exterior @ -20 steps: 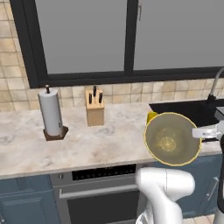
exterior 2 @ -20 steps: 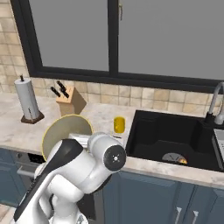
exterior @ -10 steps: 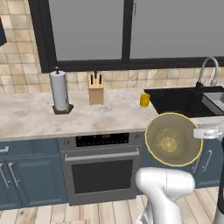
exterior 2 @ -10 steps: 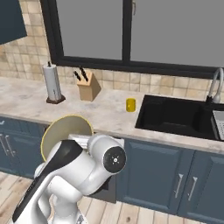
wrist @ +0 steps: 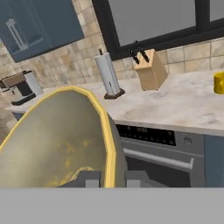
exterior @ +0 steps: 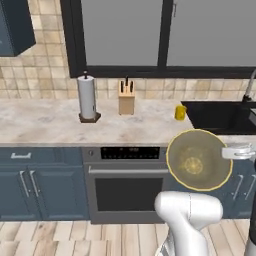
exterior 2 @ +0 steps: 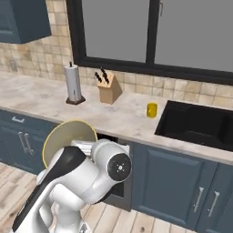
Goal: Clear the mugs and bowl far away from the sink.
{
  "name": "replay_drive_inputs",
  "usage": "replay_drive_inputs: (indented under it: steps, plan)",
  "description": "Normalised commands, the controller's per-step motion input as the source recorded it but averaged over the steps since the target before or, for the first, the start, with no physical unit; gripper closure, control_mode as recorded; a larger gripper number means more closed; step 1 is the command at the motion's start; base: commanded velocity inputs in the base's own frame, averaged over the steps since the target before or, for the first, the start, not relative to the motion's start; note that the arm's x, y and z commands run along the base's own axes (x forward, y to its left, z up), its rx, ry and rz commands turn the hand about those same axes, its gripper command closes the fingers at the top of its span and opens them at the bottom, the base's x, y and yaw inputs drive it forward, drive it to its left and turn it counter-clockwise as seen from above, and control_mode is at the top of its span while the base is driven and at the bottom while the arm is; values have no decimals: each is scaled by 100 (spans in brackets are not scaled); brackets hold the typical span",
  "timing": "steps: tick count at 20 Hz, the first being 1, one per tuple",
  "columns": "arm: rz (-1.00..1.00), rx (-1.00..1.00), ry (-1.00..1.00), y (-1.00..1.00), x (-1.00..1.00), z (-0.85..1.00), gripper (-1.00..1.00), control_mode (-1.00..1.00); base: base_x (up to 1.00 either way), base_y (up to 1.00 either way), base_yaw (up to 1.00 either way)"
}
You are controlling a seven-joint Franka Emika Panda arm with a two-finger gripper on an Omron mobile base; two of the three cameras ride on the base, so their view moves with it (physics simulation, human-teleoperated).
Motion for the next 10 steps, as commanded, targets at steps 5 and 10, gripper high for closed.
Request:
replay_drive_inputs:
  steps: [5,10]
  plan:
    - [0,0,0,0,0,0,100,100,0,0,46]
    - [0,0,0,0,0,0,100,100,0,0,57]
